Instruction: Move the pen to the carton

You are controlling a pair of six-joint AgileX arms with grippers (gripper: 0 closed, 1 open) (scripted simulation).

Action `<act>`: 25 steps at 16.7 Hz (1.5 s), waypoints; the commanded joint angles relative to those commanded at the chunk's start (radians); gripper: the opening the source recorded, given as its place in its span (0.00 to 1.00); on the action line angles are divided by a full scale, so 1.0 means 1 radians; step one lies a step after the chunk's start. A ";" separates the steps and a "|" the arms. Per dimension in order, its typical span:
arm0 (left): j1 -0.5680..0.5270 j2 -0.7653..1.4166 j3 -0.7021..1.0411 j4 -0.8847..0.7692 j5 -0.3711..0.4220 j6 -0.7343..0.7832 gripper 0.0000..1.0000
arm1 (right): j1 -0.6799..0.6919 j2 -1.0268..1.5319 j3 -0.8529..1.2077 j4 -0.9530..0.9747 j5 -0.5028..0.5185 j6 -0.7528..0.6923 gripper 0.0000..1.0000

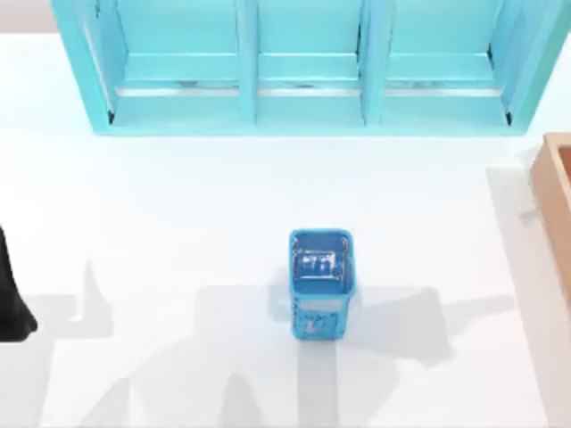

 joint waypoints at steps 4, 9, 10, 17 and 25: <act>0.000 0.000 0.000 0.000 0.000 0.000 1.00 | -0.071 -0.006 0.054 -0.087 0.067 -0.040 0.00; 0.000 0.000 0.000 0.000 0.000 0.000 1.00 | -0.066 -0.003 0.034 -0.068 0.066 -0.036 0.00; 0.000 0.000 0.000 0.000 0.000 0.000 1.00 | -0.065 -0.002 0.010 -0.044 0.068 -0.033 0.00; 0.000 0.000 0.000 0.000 0.000 0.000 1.00 | -0.050 0.005 -0.192 0.173 0.077 -0.021 0.00; 0.000 0.000 0.000 0.000 0.000 0.000 1.00 | -0.050 0.005 -0.192 0.173 0.077 -0.021 0.38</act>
